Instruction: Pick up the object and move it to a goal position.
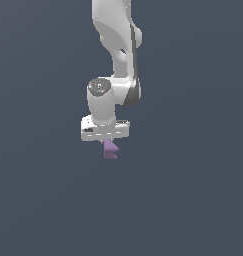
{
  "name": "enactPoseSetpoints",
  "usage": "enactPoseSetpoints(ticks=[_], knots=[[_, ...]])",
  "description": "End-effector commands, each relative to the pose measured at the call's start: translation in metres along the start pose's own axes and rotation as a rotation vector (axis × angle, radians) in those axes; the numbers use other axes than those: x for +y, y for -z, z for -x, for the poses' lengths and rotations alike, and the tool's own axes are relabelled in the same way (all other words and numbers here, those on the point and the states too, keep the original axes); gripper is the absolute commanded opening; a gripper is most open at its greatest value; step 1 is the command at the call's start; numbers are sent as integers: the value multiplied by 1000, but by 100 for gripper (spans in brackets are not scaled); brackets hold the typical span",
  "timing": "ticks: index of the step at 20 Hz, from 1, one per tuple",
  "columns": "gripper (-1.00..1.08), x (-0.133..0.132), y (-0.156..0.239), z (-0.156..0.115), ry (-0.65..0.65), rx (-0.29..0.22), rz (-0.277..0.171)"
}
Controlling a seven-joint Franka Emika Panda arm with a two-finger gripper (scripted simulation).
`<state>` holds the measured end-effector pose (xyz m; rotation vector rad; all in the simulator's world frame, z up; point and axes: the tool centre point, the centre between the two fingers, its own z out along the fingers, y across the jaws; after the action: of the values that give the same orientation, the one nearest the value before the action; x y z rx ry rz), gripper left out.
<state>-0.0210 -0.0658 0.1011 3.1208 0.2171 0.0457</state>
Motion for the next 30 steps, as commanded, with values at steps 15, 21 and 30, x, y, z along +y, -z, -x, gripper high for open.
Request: enactPoseSetpoints(ticks=[15,21,30], knots=[[-100,23,101,-78,-192,267,140],[-100,32,148,-100,-270,373,198],[-100,43,211,-119,-371,510,275]])
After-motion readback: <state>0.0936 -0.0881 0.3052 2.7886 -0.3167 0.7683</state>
